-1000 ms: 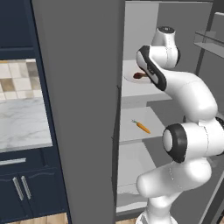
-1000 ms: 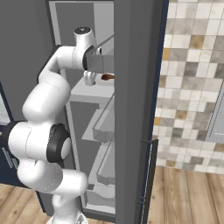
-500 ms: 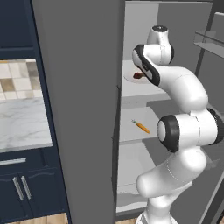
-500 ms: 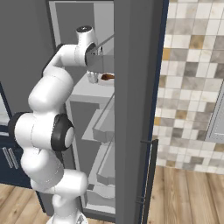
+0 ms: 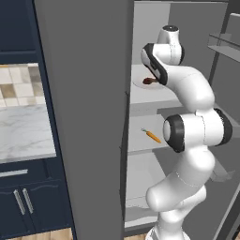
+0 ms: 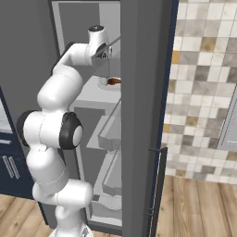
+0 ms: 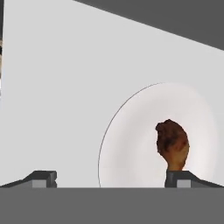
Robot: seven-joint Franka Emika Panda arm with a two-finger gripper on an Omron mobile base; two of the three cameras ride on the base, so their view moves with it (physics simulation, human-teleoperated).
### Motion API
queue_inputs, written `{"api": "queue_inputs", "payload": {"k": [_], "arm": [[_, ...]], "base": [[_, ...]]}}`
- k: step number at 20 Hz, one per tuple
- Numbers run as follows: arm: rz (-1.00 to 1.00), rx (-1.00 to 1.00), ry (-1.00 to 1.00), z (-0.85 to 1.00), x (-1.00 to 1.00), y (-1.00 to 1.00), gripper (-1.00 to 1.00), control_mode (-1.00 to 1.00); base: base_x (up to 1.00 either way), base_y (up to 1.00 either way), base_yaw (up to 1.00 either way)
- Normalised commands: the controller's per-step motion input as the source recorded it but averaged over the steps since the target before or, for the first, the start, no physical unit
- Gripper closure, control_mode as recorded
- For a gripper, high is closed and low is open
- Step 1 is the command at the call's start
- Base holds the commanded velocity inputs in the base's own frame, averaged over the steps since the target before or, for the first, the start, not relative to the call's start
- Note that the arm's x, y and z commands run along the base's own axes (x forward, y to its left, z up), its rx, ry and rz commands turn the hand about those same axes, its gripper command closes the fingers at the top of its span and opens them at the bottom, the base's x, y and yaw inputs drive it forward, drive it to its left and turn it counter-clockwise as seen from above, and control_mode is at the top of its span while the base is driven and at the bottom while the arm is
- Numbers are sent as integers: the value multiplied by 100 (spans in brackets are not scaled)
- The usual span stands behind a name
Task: Transport the chicken drumstick from the fridge to the microwave and turn on the microwave.
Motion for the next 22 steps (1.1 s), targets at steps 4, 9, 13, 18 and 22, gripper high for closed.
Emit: {"api": "queue_inputs", "payload": {"k": [4, 9, 13, 18, 22], "arm": [[6, 0, 9, 0, 22, 0, -100, -100], [9, 0, 5, 0, 23, 0, -100, -100], [12, 0, 3, 0, 16, 0, -100, -100], [10, 0, 2, 0, 12, 0, -100, -100], [7, -3, 0, -1, 12, 0, -100, -100]], "base": [[0, 0, 0], [0, 0, 0], [0, 0, 0], [0, 0, 0], [0, 0, 0]]}}
